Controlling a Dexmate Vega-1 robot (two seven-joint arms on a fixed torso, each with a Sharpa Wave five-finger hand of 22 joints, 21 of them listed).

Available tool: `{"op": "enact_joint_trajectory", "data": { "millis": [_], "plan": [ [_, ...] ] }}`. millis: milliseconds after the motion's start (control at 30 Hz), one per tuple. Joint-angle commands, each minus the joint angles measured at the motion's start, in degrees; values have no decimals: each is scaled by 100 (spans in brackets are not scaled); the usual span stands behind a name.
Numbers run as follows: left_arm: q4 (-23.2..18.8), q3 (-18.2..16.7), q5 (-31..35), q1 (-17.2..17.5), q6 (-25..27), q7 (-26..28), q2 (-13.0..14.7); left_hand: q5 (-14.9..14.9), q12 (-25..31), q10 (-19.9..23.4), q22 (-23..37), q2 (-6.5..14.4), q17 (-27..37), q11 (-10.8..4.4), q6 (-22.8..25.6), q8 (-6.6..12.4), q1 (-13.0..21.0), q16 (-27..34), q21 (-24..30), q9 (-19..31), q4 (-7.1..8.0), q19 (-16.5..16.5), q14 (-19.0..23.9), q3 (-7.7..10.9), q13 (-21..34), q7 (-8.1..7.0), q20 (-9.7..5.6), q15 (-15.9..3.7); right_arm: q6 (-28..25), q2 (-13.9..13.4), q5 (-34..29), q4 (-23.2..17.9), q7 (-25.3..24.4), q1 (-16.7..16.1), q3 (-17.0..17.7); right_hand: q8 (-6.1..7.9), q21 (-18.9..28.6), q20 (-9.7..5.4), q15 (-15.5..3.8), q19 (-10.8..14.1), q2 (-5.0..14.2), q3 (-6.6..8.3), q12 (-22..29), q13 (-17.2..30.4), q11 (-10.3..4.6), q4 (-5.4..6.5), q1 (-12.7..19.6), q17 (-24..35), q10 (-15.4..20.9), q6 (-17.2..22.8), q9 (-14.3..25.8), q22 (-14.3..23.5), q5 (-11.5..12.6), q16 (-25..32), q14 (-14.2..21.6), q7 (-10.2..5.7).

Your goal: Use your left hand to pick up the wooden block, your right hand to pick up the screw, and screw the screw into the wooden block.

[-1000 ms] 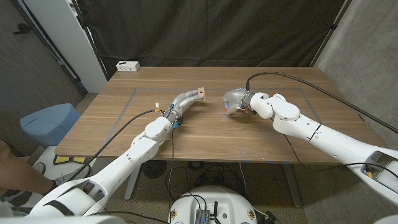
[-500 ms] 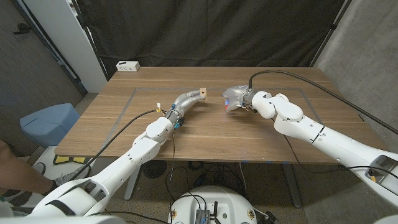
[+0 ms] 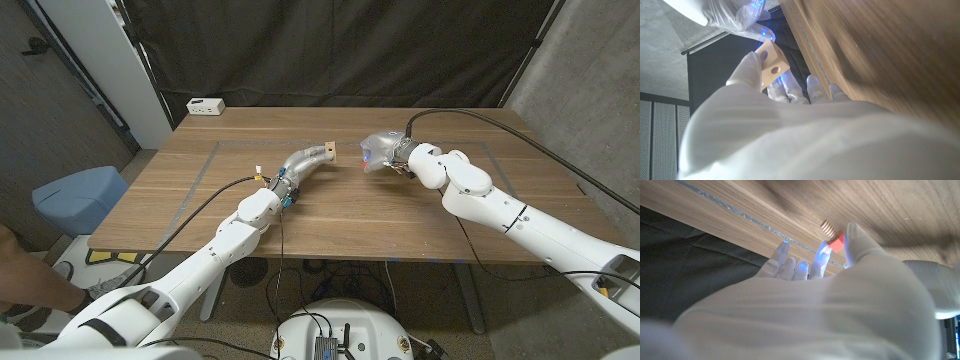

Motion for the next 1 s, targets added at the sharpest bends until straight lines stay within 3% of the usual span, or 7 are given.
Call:
{"op": "enact_joint_trajectory", "data": {
  "millis": [33,1000],
  "plan": [
    [102,32,3,-60,-67,-65,-71,52,-10,22,17,53,13,-6,163,42,-15,-24,15,31,6,-51,50,35,21,-4,25,-359,-375,-16,398,-271,-270,-191,269,44,14,-441,-544,53,-2,24,10,17,-5,17,-21,15,33,63,23,9,42,24,48,10],
    [471,192,106,-314,-285,-233,-348,50,-25,48,17,46,14,-12,210,48,-17,-23,18,27,-7,-47,50,43,45,-12,13,-361,-647,28,1792,-756,-1692,-799,917,56,3,-412,-515,104,24,31,-1,20,59,44,-108,44,131,107,-107,9,48,25,113,36]
  ]
}}
